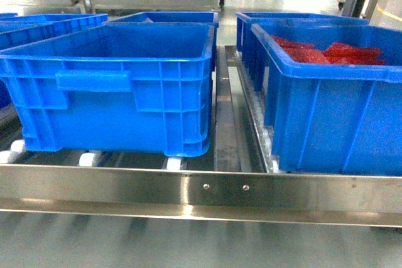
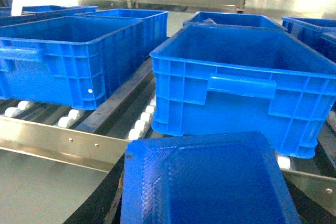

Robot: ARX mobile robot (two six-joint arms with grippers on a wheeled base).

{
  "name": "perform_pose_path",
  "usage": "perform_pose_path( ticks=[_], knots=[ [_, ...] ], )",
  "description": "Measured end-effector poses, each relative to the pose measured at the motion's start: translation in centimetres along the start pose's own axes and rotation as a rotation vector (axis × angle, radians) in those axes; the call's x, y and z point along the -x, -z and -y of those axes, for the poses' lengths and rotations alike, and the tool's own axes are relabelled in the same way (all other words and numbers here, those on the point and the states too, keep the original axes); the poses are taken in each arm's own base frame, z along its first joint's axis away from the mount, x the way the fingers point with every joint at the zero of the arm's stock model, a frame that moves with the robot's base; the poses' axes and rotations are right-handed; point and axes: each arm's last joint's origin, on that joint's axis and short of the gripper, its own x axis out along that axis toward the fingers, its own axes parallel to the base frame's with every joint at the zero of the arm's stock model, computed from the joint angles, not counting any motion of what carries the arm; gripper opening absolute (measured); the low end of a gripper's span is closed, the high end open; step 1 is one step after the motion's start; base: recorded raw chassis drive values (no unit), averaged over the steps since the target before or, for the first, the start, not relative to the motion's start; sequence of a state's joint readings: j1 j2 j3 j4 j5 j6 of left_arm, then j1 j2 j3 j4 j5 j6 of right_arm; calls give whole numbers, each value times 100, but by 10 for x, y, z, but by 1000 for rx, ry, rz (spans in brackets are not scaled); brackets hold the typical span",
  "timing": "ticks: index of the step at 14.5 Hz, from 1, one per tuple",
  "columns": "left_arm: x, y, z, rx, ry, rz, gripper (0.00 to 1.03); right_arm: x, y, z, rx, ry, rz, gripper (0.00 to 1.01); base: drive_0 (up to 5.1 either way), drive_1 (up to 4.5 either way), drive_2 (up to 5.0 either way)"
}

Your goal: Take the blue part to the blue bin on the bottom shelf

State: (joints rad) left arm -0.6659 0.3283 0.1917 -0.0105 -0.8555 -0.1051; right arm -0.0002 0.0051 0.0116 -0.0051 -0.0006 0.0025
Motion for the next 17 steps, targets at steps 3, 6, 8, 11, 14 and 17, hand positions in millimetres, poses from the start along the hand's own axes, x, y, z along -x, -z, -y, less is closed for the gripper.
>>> perform_pose_path(
  ticks=[3, 6, 8, 11, 14, 17],
  knots=[
    [0, 0, 0, -1, 0, 0, 44, 0, 0, 0, 0, 0, 1, 98, -13, 390, -416],
    [0, 0, 0, -1, 0, -1, 44, 0, 0, 0, 0, 0, 0, 98, -6, 398, -410],
    [0, 0, 0, -1, 0, -1, 44, 0, 0, 0, 0, 0, -1, 98, -15, 390, -420],
    [0, 0, 0, -2, 0, -2, 44, 0, 0, 0, 0, 0, 0, 98, -9, 395, -414],
    [0, 0, 0, -3, 1, -3, 44, 0, 0, 0, 0, 0, -2, 98, 1, 192, -191],
    [0, 0, 0, -4, 1, -3, 44, 0, 0, 0, 0, 0, 0, 98, 0, 0, 0]
  ],
)
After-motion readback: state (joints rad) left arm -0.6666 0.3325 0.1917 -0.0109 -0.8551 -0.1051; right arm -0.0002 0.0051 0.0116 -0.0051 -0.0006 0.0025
